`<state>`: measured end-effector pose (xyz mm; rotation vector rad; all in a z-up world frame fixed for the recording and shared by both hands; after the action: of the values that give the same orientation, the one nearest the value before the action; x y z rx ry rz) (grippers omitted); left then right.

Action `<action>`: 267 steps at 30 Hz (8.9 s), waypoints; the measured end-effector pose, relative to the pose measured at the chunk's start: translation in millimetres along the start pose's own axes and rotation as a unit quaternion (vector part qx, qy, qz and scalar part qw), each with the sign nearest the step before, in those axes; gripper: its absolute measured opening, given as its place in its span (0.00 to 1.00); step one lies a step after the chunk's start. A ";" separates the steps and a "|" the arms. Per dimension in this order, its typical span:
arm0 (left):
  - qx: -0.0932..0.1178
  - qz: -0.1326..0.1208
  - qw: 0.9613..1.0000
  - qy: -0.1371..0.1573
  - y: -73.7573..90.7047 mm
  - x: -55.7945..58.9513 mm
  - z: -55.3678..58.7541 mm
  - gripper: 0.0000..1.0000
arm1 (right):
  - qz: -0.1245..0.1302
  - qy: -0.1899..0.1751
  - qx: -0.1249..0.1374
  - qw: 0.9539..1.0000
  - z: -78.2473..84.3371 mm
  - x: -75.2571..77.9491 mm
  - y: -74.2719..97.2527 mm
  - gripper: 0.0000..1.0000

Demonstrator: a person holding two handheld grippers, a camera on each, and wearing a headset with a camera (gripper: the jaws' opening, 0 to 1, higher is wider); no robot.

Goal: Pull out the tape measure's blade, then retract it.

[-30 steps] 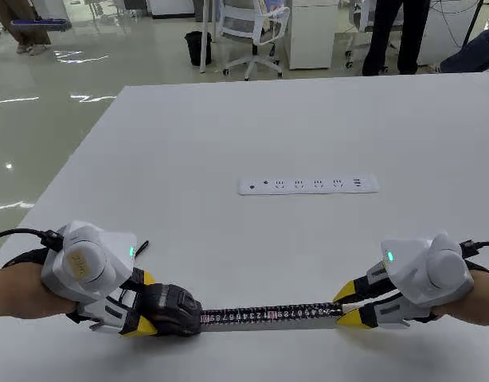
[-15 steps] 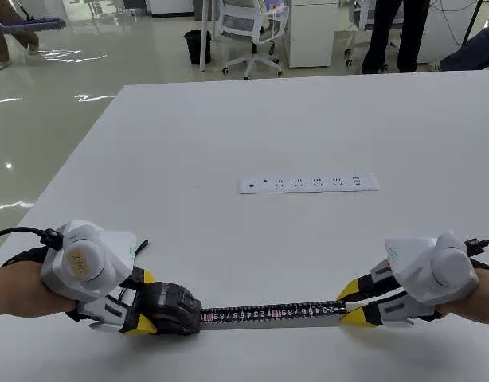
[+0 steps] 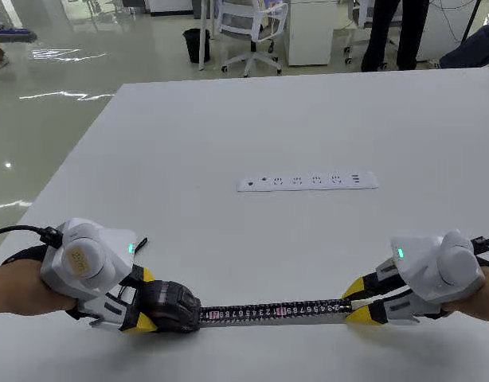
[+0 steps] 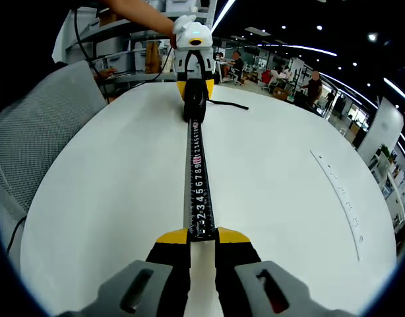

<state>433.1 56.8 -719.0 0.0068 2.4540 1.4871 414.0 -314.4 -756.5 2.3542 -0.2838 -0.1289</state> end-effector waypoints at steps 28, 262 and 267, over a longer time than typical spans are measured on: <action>-0.006 0.004 1.000 0.001 -0.9 -0.4 -1.1 0.27 | 0.007 -0.008 -0.010 1.000 8.6 -0.4 6.7 0.13; 0.066 -0.402 0.763 0.502 0.6 75.5 -42.2 0.81 | 0.065 -0.100 0.056 0.991 -6.5 -29.7 36.0 0.37; 0.066 -0.406 0.759 0.505 -1.7 70.5 -42.6 0.80 | 0.058 -0.089 0.041 0.993 -3.6 -19.2 33.0 0.34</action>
<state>355.5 29.1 -717.9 -2.0145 2.5374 0.9509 390.5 -330.3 -730.6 2.4030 -0.5218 -0.2764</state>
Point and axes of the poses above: the centre of the closed fingertips' face, and the gripper's own axes: y roughly backward along the fingers, x roughly to its right, z roughly out of its underside, the point moved 10 cm from there along y, roughly backward along the fingers, and after that the axes turned 12 degrees about -y, right-handed, at the moved point
